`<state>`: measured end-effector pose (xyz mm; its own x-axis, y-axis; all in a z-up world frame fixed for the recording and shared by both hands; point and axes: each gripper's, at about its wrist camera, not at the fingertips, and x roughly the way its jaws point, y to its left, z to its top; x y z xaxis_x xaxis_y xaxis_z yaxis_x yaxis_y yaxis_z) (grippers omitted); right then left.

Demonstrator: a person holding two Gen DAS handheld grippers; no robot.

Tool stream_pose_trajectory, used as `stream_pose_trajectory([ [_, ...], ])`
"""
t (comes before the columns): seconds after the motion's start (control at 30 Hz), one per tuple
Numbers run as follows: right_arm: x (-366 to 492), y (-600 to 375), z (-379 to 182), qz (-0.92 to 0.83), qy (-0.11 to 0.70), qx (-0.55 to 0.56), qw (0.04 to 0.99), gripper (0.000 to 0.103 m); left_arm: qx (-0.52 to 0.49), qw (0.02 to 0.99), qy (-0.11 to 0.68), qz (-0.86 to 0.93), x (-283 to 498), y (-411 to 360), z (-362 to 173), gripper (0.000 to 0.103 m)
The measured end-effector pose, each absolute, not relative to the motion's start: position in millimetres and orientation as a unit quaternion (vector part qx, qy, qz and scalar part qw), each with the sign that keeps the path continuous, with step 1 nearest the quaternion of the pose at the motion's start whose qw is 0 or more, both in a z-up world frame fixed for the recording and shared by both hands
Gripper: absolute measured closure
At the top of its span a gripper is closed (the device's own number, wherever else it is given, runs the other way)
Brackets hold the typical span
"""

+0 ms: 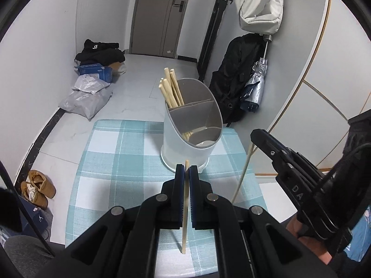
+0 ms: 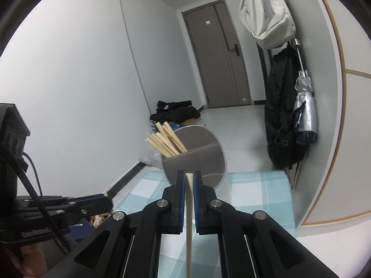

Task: Organize utensils
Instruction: 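Lift both held chopsticks up over the white holder, then lower the chopsticks into the holder and open both tools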

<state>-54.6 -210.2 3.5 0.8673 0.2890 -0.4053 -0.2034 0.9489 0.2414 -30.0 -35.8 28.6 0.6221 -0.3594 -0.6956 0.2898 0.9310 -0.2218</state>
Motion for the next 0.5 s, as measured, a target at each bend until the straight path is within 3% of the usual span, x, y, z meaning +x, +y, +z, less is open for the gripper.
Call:
stream_pose_trajectory([
  [0.5, -27.1, -228.2, 56.5, 0.149, 0.195, 0.113, 0.963, 0.097, -0.068, 0.902, 0.356, -0.233, -0.9, -49.9, 95.5, 0.102],
])
